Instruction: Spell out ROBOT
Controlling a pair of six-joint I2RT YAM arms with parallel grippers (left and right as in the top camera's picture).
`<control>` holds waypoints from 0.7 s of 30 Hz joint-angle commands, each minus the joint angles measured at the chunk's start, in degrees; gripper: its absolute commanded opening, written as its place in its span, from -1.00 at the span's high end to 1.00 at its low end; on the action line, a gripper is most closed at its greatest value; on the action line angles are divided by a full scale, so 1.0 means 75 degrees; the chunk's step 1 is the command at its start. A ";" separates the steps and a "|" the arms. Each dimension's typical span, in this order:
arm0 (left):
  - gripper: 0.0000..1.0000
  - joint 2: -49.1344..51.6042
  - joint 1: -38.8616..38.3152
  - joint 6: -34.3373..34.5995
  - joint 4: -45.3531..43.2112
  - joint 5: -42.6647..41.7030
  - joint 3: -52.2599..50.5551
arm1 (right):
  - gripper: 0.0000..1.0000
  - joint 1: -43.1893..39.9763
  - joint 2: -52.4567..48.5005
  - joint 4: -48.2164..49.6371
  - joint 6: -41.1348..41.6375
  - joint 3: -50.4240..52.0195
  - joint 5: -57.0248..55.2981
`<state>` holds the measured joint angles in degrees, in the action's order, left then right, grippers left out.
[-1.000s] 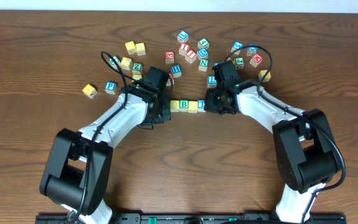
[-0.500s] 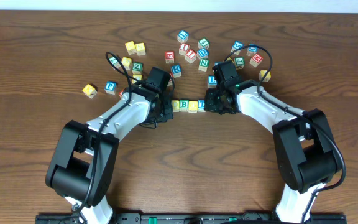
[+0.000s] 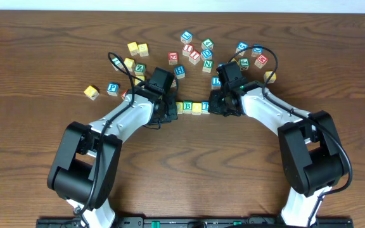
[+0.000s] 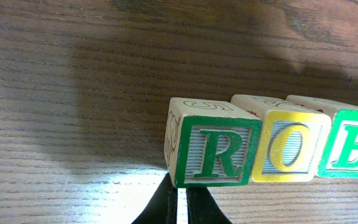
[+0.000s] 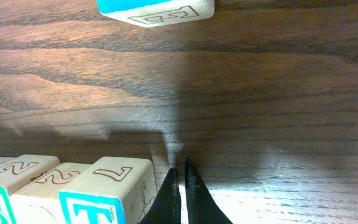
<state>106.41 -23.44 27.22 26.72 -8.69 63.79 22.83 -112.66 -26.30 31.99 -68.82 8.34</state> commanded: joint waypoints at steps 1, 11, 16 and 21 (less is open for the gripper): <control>0.85 0.0000 0.0047 0.0035 0.0015 0.0017 0.0017 | 0.98 0.0015 -0.0181 -0.0044 -0.0102 0.0035 -0.0032; 0.48 -0.3587 0.2731 -0.1370 0.1958 0.0050 0.1486 | 0.78 -0.0944 0.3217 -0.1381 -0.0880 0.0020 0.0163; -0.78 -0.4162 0.3946 -0.1370 0.2253 0.0099 0.1483 | -0.05 -0.1145 0.5286 -0.1810 -0.1816 0.0020 0.0137; -0.79 -0.4057 0.4030 -0.1341 0.2296 0.0096 0.1469 | -0.98 -0.1145 0.7423 -0.1842 -0.2107 0.0020 0.0087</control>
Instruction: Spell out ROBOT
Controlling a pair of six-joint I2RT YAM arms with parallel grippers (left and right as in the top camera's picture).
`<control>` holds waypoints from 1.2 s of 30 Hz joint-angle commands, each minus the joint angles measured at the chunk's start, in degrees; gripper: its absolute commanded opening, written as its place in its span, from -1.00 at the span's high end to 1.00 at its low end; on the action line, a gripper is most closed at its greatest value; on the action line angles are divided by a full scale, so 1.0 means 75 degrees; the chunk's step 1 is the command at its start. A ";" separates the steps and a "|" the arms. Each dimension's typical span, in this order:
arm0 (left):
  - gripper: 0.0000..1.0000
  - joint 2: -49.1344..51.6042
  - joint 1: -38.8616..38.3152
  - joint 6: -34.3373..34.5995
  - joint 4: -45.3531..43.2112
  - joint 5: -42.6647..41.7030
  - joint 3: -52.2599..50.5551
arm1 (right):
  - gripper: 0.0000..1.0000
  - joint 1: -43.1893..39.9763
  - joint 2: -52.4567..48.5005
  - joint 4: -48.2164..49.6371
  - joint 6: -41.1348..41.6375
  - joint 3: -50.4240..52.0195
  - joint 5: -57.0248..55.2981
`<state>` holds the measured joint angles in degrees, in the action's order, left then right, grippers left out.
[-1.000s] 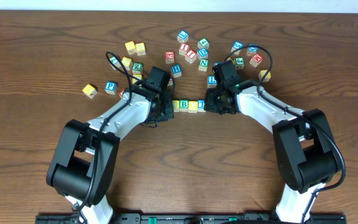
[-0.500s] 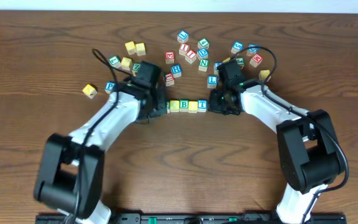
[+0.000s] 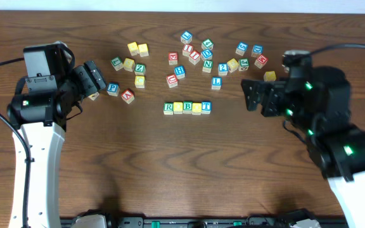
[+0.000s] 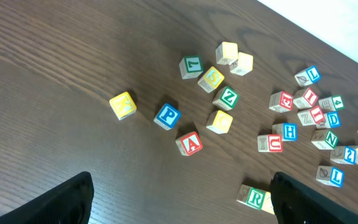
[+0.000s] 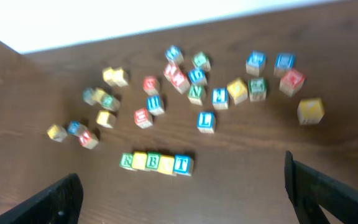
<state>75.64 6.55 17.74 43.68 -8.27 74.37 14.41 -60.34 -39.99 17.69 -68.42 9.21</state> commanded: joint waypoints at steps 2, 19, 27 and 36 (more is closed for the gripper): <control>-0.80 0.0047 0.0032 -0.0076 0.0035 0.0041 0.0058 | -0.99 -0.0023 0.0731 -0.0017 -0.0201 -0.0032 -0.0029; -0.80 0.0047 0.0032 -0.0076 0.0035 0.0044 0.0058 | -0.99 -0.1810 0.7737 0.5184 -0.0854 0.8807 -0.1174; -0.81 0.0047 0.0032 -0.0076 0.0035 0.0044 0.0058 | -0.99 -0.1813 0.8003 0.4762 -0.1116 0.9081 -0.1320; -0.81 -0.1102 0.0038 -0.0536 -0.0315 0.0423 -0.0717 | -0.99 -0.1813 0.8000 0.4762 -0.1116 0.9081 -0.1320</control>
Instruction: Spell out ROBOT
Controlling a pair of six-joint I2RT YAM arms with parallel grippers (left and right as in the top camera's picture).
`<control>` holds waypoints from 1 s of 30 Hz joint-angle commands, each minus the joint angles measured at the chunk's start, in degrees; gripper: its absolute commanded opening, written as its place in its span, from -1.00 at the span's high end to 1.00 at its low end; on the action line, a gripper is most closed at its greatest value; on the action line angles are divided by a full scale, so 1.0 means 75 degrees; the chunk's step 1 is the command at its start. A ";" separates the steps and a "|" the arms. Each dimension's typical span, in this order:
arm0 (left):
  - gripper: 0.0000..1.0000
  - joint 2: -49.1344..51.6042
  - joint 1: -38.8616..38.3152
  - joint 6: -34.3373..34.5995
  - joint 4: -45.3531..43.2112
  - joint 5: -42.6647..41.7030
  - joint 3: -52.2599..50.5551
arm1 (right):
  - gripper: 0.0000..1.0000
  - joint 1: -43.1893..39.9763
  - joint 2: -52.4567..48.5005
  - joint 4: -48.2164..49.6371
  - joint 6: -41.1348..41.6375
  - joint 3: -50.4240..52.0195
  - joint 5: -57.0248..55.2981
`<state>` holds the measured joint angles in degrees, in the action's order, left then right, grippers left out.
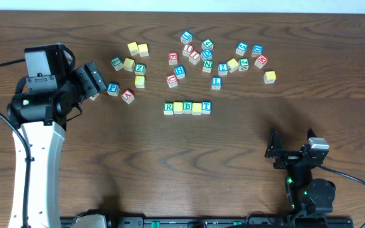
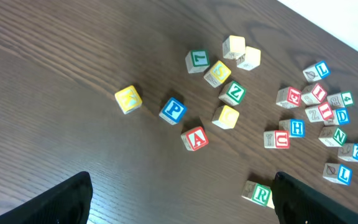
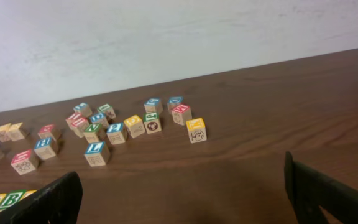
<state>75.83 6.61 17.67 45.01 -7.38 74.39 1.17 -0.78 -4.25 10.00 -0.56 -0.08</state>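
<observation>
A row of five letter blocks (image 1: 187, 107) lies mid-table, reading R, O, B, O, T from left to right. Its R block (image 2: 258, 195) shows at the bottom right of the left wrist view, and the row's left end (image 3: 5, 200) sits at the bottom left of the right wrist view. My left gripper (image 1: 94, 79) hangs open and high over the table's left side, well away from the row. My right gripper (image 1: 291, 144) is open near the front right edge, nothing between its fingers (image 3: 328, 196).
Loose letter blocks lie scattered behind the row: a cluster (image 1: 195, 54) at the back centre, a group (image 1: 128, 63) at the back left with the red A block (image 2: 195, 138), and a single yellow block (image 1: 270, 76) at the right.
My right arm has moved from high over the table's right side down to the front right edge, gripper still open. The left arm and the blocks have hardly shifted.
First both grippers were shut and low at the two ends of the row, the left by the R, the right by the T. Then both were open and raised off to the sides. Now the right arm is down at the front edge, and the row stands unchanged.
</observation>
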 commanded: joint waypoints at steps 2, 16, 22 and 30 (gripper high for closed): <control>-0.81 -0.2801 0.0029 -0.1454 -0.1647 0.0236 -0.2197 | -0.99 -0.0044 0.0058 -0.0003 -0.0090 0.0032 -0.0082; -0.81 -1.0101 0.0029 -0.2614 -0.5505 0.0300 -0.9888 | -0.99 -0.0044 0.0058 -0.0003 -0.0090 0.0032 -0.0082; -0.81 -1.0072 0.0023 -0.2611 -0.5508 0.0356 -0.9888 | -0.98 -0.0047 0.0058 -0.0003 -0.0090 0.0032 -0.0082; -0.81 -1.0072 0.0023 -0.2611 -0.5508 0.0356 -0.9888 | -0.99 -0.0044 0.0058 -0.0003 -0.0090 0.0032 -0.0082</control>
